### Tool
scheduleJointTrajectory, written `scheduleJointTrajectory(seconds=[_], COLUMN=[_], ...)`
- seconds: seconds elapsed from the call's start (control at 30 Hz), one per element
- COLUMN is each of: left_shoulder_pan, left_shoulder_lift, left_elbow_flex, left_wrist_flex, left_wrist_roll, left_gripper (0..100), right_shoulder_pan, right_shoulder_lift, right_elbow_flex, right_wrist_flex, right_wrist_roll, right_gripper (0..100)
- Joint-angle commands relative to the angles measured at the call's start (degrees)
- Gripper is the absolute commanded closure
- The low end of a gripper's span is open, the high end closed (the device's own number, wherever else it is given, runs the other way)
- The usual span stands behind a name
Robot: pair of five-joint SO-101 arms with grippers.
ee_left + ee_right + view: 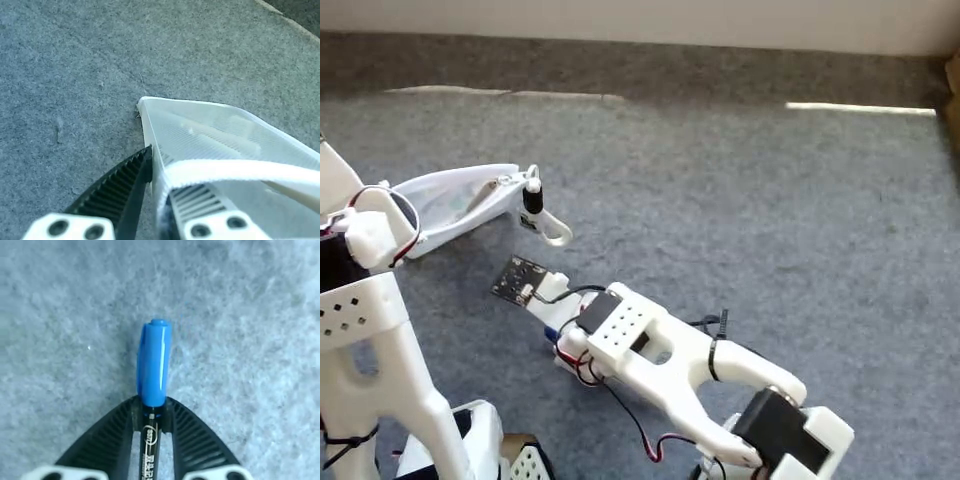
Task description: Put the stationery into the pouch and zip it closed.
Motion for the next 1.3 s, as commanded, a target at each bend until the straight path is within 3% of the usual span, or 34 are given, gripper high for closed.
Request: scheduleJointTrajectory(seconds=[0.0,0.8,1.27], left_shoulder_pan=[1.8,6.6,13.6], left_shoulder_lift=[-0.7,-0.4,-0.7], left_elbow_flex=[0.2,0.3,1.7], left_wrist_flex=[-1.1,-1.1,-1.4], left_wrist_roll=[-0.4,-0.7,-3.2], left_gripper=[99,99,99], right_shoulder_pan=[0.7,0.7,0.8], right_shoulder_lift=[-6.4,-37.7,-52.1], right_elbow_flex=[-0.1,7.0,7.1], right_wrist_flex=[0.4,1.5,1.6], right_wrist_roll=[-0.4,-0.7,-2.8], right_gripper=[99.3,99.3,99.3])
